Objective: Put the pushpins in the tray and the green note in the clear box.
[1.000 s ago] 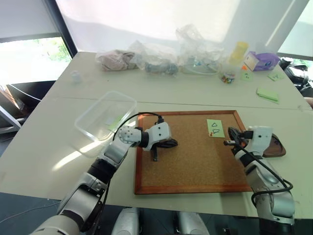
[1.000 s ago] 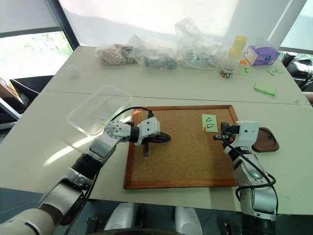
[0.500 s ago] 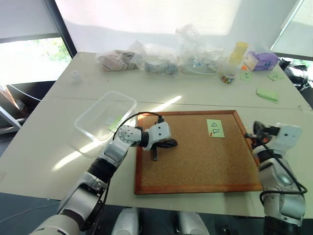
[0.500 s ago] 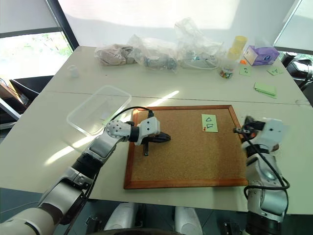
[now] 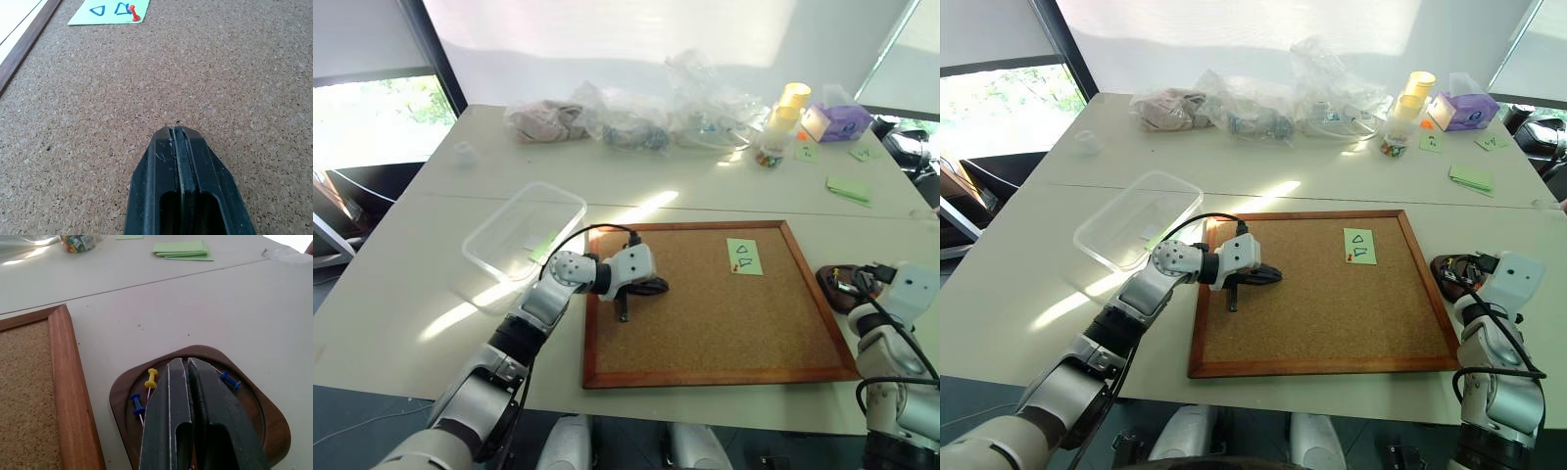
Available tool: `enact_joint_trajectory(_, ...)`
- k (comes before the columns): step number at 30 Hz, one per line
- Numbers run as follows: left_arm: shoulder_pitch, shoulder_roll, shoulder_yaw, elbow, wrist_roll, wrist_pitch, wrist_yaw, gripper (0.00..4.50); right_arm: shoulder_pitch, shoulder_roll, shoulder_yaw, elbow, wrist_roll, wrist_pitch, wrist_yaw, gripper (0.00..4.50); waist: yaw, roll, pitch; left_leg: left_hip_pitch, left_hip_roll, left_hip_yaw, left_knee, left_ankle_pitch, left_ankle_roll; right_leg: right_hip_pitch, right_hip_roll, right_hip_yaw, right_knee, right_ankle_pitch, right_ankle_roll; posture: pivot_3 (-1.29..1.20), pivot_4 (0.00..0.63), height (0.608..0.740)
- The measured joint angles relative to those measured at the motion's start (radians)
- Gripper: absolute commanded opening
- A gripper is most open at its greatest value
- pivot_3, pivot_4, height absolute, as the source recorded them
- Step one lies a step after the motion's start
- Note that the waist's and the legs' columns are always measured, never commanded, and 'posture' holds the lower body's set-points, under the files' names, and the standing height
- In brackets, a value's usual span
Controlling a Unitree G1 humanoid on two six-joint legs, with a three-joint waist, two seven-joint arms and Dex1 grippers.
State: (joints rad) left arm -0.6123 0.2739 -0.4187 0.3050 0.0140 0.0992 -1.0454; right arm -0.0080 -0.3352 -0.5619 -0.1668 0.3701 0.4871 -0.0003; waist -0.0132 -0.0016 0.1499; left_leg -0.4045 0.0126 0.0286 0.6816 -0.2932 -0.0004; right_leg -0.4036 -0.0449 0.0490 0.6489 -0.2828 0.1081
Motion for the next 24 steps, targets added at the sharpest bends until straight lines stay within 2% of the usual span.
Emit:
enact_joint_trajectory(3,0.000,0.000,0.000,0.000,0.000,0.000,0.000,0.00,-0.006,0.000,-0.004,0.019,0.000,0.003,-0.001,0.05,0.000,0.000,0.000,0.000,0.000,0.000,0.000,0.000,0.000,0.000,0.000,0.000,0.000,0.000,0.000,0.00,0.150,0.740)
enact_joint_trajectory(6,0.000,0.000,0.000,0.000,0.000,0.000,0.000,0.00,-0.012,-0.002,-0.006,0.025,-0.001,0.003,-0.002,0.87,0.000,0.000,0.000,0.000,0.000,0.000,0.000,0.000,0.000,0.000,0.000,0.000,0.000,0.000,0.000,0.00,0.150,0.740)
enact_joint_trajectory(13,0.000,0.000,0.000,0.000,0.000,0.000,0.001,0.00,-0.014,-0.002,-0.007,0.025,0.006,0.003,-0.003,4.48,0.000,0.000,0.000,0.000,0.000,0.000,0.000,0.000,0.000,0.000,0.000,0.000,0.000,0.000,0.000,0.00,0.150,0.740)
enact_joint_trajectory(24,0.000,0.000,0.000,0.000,0.000,0.000,0.001,0.00,-0.005,0.005,-0.032,0.013,0.043,0.002,0.001,4.48,0.000,0.000,0.000,0.000,0.000,0.000,0.000,0.000,0.000,0.000,0.000,0.000,0.000,0.000,0.000,0.00,0.150,0.740)
